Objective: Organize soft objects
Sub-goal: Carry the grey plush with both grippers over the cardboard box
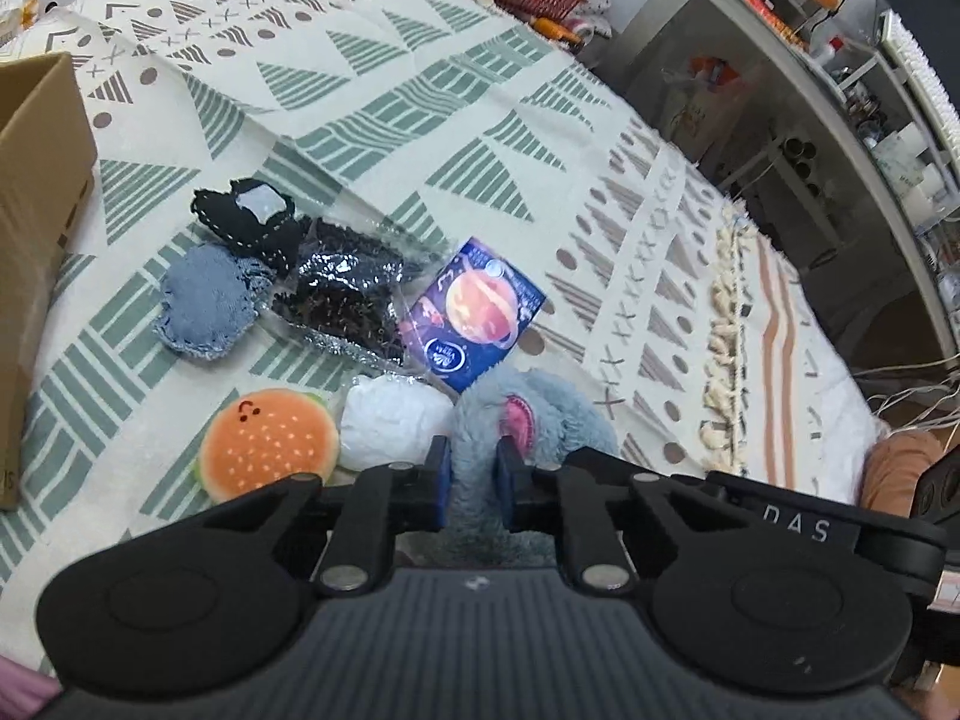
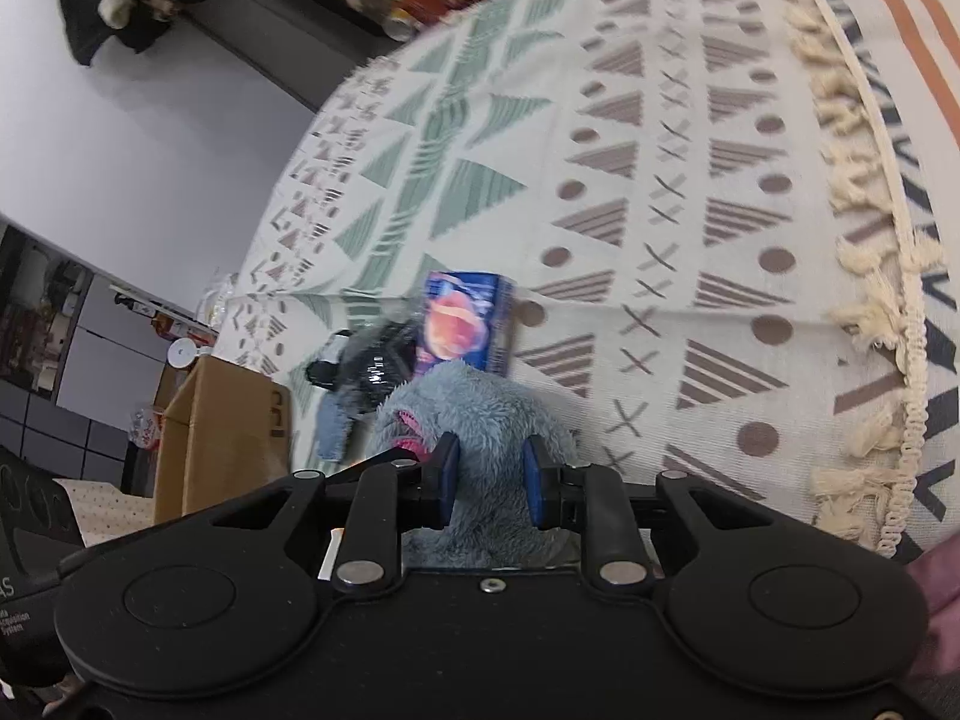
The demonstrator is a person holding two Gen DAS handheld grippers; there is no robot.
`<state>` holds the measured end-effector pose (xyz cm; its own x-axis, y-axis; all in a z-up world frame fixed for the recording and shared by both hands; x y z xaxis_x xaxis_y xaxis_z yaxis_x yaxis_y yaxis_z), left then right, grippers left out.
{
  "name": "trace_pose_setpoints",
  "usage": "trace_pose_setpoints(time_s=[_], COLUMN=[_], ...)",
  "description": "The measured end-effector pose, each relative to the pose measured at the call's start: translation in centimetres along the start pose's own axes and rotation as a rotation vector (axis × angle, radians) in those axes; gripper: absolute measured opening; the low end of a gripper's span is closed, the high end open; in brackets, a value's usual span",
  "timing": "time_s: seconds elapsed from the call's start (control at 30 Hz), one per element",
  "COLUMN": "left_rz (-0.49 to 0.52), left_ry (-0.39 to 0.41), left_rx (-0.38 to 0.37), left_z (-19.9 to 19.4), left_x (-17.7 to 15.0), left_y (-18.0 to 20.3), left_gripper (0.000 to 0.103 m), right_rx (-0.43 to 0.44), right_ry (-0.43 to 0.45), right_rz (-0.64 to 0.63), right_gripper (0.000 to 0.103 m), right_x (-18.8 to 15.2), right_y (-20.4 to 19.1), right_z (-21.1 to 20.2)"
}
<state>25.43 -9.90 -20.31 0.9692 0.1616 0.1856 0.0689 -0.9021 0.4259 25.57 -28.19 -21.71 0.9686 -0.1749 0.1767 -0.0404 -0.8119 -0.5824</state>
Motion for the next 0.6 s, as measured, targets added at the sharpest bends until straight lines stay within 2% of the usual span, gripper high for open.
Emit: trace_pose_setpoints(time_s=[0.6], left_rz=[-0.039], left_ry=[0.168], left_rx=[-0.087], left_z=[-8.4], left_x=[-0.6], left_y=[-3.1], left_gripper=[0.015], right_rx=[-0.055], right_ry=[0.115], right_rz=[-0.144], right_gripper=[0.02], right_x=[-1.6], right_y=[-10.0], right_z=[-2.5])
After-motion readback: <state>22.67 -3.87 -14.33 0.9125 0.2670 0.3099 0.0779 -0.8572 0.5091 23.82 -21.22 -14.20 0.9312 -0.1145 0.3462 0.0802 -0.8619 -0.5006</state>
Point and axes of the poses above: each gripper's, at about its wrist camera, not at the fingertips, and z roughly the way its jaws point, y to its right, x to its top, the point moved 2 cm from there along z, roughly the way its jaws point, and after that the axes turned 14 degrees about -y, right-handed, at the moved point
